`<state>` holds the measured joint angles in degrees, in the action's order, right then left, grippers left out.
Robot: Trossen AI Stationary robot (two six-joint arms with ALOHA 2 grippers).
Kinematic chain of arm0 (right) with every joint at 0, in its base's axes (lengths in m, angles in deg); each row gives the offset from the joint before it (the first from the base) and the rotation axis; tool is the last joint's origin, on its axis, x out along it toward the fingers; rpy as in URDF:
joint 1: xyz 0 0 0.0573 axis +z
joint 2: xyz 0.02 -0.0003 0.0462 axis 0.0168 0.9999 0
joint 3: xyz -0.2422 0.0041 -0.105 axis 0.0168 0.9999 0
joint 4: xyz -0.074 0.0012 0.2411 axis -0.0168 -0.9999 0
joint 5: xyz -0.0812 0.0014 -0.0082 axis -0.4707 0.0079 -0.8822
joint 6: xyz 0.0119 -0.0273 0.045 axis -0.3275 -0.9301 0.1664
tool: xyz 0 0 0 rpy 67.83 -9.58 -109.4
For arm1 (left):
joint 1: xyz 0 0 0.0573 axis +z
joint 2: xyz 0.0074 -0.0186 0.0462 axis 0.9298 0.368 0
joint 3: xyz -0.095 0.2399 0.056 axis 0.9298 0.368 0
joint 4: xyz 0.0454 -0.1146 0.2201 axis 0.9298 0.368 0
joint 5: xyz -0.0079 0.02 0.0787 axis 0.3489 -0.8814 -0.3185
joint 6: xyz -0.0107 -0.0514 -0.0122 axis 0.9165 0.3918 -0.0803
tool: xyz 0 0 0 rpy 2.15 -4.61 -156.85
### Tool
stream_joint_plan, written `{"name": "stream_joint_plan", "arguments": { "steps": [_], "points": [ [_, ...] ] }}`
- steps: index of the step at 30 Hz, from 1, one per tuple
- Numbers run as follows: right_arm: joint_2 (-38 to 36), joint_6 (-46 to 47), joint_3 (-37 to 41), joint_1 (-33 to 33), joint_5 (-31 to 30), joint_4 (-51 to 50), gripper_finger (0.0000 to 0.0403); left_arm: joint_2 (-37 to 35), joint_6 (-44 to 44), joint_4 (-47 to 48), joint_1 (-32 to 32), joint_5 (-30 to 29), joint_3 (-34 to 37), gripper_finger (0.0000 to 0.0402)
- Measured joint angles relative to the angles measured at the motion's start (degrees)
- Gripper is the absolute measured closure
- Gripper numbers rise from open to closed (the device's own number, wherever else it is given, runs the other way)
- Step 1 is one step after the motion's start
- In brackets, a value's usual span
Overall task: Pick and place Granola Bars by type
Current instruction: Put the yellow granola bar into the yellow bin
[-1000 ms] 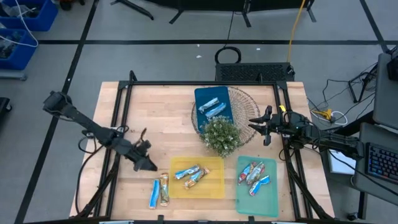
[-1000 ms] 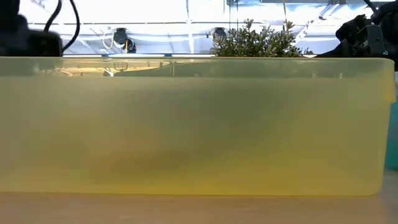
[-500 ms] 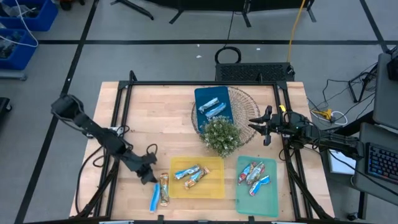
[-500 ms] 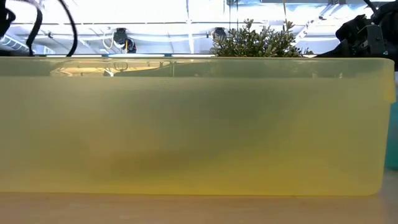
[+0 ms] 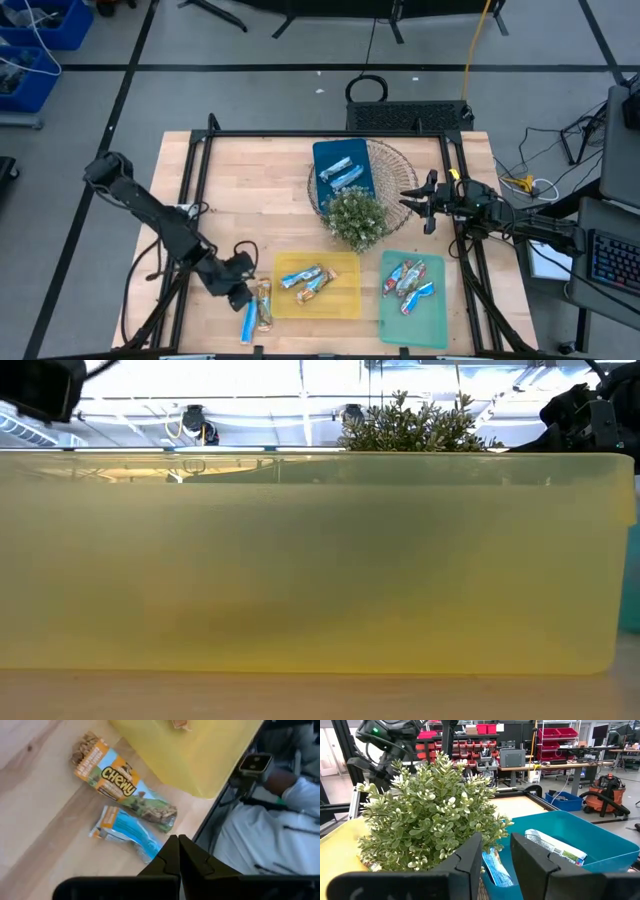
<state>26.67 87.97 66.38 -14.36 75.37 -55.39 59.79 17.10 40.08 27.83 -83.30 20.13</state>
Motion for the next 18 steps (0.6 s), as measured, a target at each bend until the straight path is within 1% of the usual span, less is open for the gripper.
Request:
{"name": "stream_joint_plan", "arguments": {
  "steps": [2,5,8,10,13,18],
  "points": [
    [0.0,0.0,0.0,0.0,0.0,0.0,0.0309,0.6,3.3,1.6,-1.5,-2.2,-1.0,0.04],
    [0.0,0.0,0.0,0.0,0.0,0.0,0.0309,3.2,9.9,2.5,-3.5,-2.7,-1.3,0.04],
    [0.0,0.0,0.0,0.0,0.0,0.0,0.0309,7.1,18.2,1.8,-4.7,-0.2,-1.3,0.04],
    [0.0,0.0,0.0,0.0,0.0,0.0,0.0309,9.1,21.3,1.8,-4.8,2.4,-1.2,0.0394],
    [0.0,0.0,0.0,0.0,0.0,0.0,0.0309,10.7,21.7,0.3,-4.6,3.2,-1.2,0.0377],
    [0.0,0.0,0.0,0.0,0.0,0.0,0.0309,10.8,21.1,-3.6,-3.7,1.0,-1.2,0.0346]
  ]
}}
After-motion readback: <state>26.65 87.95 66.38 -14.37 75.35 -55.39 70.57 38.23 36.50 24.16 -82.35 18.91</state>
